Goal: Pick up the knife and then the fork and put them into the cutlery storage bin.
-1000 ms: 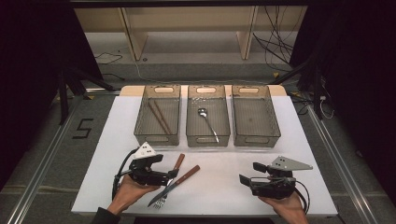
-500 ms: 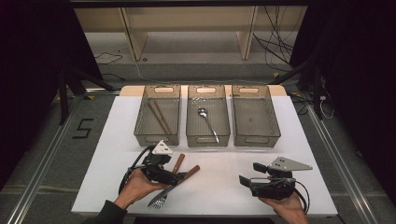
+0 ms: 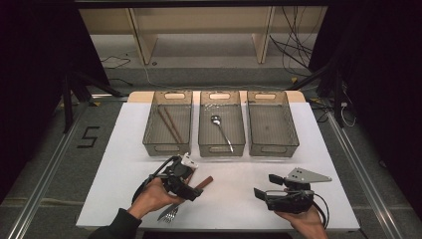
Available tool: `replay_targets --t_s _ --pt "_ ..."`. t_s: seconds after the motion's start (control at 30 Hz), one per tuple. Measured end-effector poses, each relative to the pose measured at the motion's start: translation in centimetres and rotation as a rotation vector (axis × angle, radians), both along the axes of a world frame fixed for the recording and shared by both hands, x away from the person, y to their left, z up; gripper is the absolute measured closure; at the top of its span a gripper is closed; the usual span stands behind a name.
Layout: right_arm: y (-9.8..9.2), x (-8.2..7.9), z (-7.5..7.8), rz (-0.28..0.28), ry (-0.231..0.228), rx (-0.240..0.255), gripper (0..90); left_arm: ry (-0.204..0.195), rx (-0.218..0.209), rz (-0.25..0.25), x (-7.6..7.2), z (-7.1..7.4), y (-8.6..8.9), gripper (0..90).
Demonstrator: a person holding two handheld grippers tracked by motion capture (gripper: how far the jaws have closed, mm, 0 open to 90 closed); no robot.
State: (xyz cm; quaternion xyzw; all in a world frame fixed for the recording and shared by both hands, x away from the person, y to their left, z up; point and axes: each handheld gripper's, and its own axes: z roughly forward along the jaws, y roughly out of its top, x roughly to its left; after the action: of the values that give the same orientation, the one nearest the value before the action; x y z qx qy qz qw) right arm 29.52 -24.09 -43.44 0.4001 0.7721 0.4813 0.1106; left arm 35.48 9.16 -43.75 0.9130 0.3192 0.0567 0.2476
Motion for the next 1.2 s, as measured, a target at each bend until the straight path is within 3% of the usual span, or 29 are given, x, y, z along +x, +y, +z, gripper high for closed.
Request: replay_targets --t_s 0.23,0.77,1.2 --pt "0.2 0.0 -0.1 0.006 0.004 -0.005 24.7 0.033 0.091 -0.029 0.0 -0.8 -0.6 40.6" --pt "0.4 -0.1 0.0 0.016 0.001 -0.009 25.1 0.106 0.168 -0.046 0.7 -2.3 -1.3 59.6" --pt "0.4 -0.1 0.0 0.013 -0.003 -0.012 25.8 0.101 0.214 -0.058 0.7 -2.4 -1.6 71.6"
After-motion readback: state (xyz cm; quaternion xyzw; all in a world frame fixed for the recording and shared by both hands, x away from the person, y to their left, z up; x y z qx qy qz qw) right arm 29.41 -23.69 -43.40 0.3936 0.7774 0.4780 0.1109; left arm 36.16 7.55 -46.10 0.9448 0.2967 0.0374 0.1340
